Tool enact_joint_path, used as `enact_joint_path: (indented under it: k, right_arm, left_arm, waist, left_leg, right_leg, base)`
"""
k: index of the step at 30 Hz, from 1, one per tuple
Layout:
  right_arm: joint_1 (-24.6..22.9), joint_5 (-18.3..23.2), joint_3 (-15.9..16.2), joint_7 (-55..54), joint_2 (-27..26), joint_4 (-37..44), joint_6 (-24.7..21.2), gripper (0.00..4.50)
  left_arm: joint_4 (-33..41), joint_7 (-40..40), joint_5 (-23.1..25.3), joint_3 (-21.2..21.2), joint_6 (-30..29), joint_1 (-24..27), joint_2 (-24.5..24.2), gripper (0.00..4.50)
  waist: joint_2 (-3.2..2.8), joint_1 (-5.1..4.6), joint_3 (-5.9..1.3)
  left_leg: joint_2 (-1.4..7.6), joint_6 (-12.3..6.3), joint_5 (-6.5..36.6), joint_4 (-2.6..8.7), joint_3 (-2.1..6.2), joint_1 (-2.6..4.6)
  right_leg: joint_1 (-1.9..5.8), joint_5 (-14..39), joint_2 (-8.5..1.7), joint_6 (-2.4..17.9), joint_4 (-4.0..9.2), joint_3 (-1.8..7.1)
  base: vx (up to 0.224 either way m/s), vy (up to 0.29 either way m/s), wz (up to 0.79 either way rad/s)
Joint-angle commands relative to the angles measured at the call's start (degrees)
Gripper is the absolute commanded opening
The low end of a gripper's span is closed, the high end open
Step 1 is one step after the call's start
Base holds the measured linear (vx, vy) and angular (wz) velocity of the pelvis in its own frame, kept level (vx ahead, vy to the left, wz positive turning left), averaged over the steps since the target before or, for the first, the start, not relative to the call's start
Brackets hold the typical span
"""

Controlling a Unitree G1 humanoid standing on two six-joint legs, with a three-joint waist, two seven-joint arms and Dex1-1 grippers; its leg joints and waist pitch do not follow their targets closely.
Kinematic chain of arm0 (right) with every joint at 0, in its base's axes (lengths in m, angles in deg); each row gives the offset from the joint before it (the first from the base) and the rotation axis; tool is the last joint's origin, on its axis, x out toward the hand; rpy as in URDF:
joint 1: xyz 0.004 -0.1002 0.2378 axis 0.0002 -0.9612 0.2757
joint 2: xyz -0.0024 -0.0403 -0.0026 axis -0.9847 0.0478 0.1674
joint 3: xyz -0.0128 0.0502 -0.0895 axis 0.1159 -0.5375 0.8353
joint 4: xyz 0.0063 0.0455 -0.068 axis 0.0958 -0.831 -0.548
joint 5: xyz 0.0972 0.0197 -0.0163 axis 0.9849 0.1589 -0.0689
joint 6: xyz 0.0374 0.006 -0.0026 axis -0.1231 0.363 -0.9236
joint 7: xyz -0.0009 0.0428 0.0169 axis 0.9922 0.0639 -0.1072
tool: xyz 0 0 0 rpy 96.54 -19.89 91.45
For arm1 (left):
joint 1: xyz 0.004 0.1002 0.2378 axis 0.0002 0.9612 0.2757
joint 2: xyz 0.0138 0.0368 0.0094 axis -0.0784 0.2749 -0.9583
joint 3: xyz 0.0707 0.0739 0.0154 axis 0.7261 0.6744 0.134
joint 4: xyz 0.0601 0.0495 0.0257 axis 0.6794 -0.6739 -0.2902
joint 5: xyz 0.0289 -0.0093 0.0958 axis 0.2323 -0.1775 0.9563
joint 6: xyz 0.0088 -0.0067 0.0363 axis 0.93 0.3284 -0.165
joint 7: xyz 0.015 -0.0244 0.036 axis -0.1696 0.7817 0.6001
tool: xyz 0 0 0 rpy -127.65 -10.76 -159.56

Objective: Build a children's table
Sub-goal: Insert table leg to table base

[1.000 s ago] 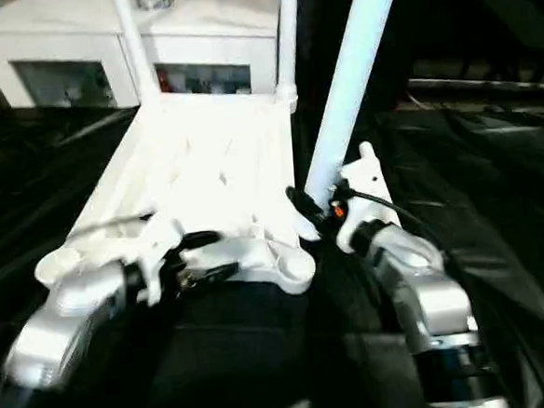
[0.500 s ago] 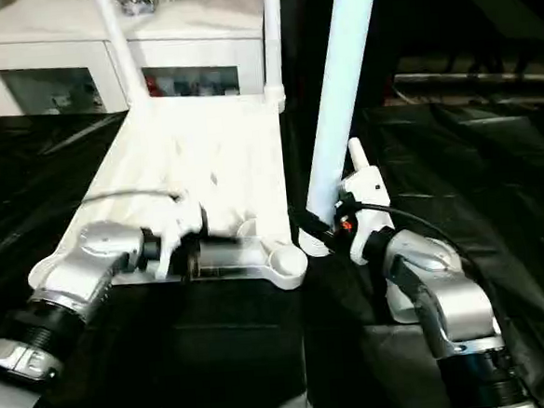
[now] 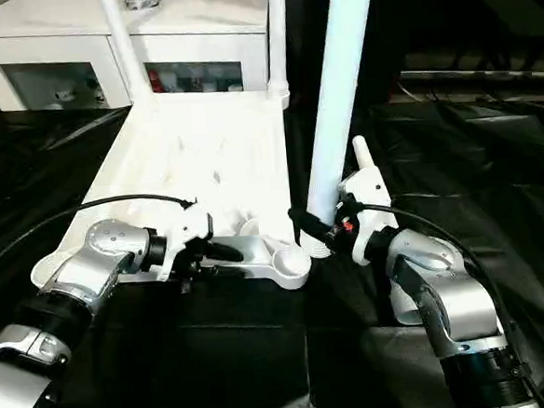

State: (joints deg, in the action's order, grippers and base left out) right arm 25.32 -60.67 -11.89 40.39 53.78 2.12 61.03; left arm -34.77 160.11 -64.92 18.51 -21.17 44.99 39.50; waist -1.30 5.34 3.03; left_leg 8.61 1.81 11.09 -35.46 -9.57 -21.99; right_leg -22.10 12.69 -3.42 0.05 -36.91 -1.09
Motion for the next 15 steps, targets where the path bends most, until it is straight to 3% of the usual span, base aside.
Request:
enact_joint_path:
  k: [1,7,15]
  right_arm:
    - [0.79,-0.18,0.33,0.29,0.47,0.90,-0.05,1.94]
    - [0.69,-0.22,0.20,0.21,0.38,0.95,0.03,1.94]
    - [0.72,-0.32,0.44,0.20,0.27,0.96,0.14,1.94]
  left_arm:
    - [-0.99,0.48,1.15,0.54,1.13,-1.01,-0.42,1.28]
    - [-3.22,0.75,2.17,0.31,3.00,-1.87,-0.26,0.74]
    - [-5.50,2.09,4.30,1.22,4.87,-2.90,-0.64,0.12]
  waist:
    - [-0.14,0.23,-3.48]
    - [-0.23,0.25,-3.58]
    - [-0.55,0.17,-3.52]
  left_leg:
    - [4.31,0.28,13.01,5.10,1.71,1.30]
    - [4.40,-0.13,11.81,5.03,1.68,1.21]
    - [4.54,0.16,12.65,5.20,1.70,1.31]
  right_leg:
    - [2.20,6.16,-5.42,14.45,4.93,2.44]
    - [2.32,2.78,-5.49,15.25,4.66,2.38]
    - [2.34,2.50,-5.65,15.65,4.75,2.44]
  base:
    - [0.000,0.000,0.00]
    - [0.000,0.000,0.00]
    - [0.000,0.000,0.00]
